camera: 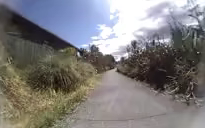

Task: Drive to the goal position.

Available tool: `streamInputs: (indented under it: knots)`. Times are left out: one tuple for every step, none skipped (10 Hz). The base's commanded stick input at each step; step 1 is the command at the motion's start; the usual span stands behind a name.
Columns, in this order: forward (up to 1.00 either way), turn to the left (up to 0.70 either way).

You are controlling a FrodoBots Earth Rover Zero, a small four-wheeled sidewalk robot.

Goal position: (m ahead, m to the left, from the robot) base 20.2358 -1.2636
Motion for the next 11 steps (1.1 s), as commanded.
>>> streamInputs:
  knots:
    - [0.7,0.0]
    - [0.7,0.0]
    - [0.7,0.0]
    - [0.7,0.0]
    - [0.7,0.0]
    - [0.7,0.0]
    - [0.7,0.0]
    - [0.7,0.0]
    - [0.7,0.0]
    - [0.7,0.0]
    - [0.7,0.0]
